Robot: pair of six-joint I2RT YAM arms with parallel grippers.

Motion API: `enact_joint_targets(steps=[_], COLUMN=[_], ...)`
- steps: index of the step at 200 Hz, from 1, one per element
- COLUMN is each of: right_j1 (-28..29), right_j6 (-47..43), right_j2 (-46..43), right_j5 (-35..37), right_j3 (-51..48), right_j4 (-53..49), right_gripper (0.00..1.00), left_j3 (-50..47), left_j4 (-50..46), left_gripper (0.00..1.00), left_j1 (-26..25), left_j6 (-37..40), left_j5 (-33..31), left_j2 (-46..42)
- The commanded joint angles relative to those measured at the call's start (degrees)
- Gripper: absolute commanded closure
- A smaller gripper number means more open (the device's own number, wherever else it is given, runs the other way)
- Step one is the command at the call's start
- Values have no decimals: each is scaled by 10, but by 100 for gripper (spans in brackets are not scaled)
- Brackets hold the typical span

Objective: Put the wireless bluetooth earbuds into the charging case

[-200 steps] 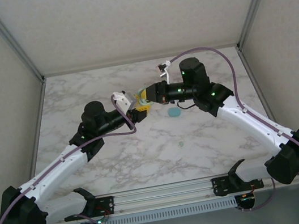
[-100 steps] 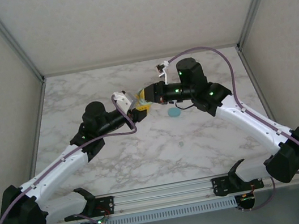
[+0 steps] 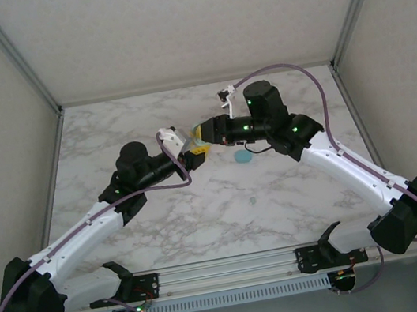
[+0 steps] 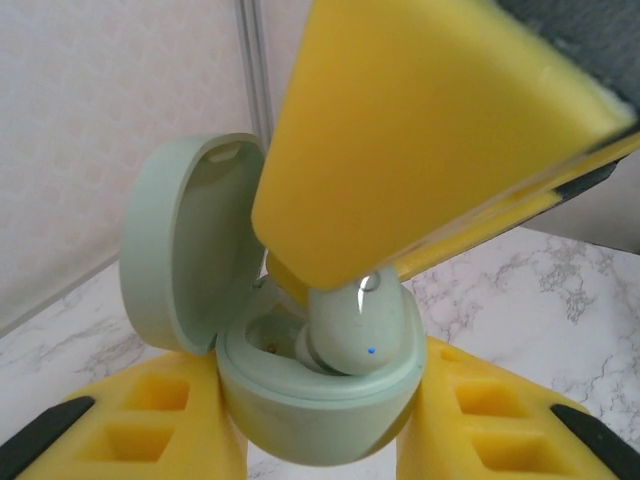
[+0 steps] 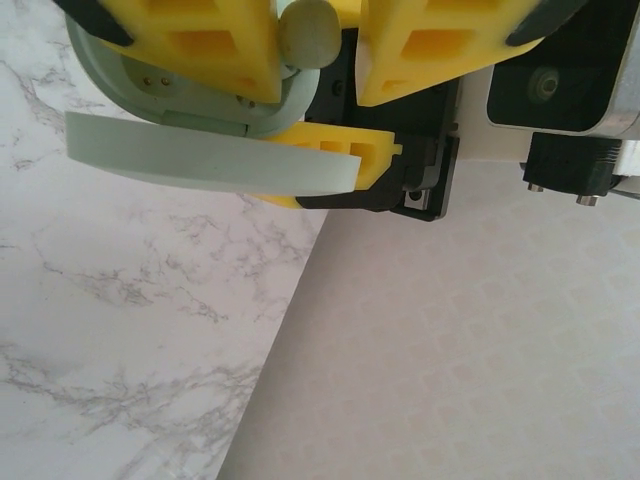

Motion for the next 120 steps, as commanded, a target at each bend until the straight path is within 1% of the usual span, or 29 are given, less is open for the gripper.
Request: enact_joint_targets(steps=[1, 27, 41, 49, 56, 67, 85, 100, 120], right_j1=[7, 7, 7, 7, 7, 7, 7, 7, 7], right_j6=[-15, -19, -19, -22, -24, -27, -29, -30, -32], right_j2=[3, 8, 10, 10, 10, 11, 13, 14, 11], right_j5=[25, 31, 31, 29, 30, 37, 37, 42, 44], right_j3=[12, 20, 26, 27, 30, 35, 40, 46, 48], right_j4=[-57, -64, -69, -69, -71, -78, -81, -87, -88], right_gripper=[73, 73, 70, 74, 75, 72, 71, 65, 63], left_j3=[7, 11, 13, 12, 11, 11, 13, 13, 11], left_j4=[61, 53, 47, 46, 45, 43, 41, 40, 40], left_gripper=[79, 79, 79, 79, 79, 80, 79, 79, 80], left_j1=[-5, -5, -5, -5, -5, -6, -7, -6, -6], left_j6=[-12, -11, -10, -9, -9, -8, -8, -9, -9], left_j5=[-1, 13, 17, 17, 18, 21, 29, 30, 29], left_j2=[-7, -6, -7, -7, -8, -8, -6, -5, -6])
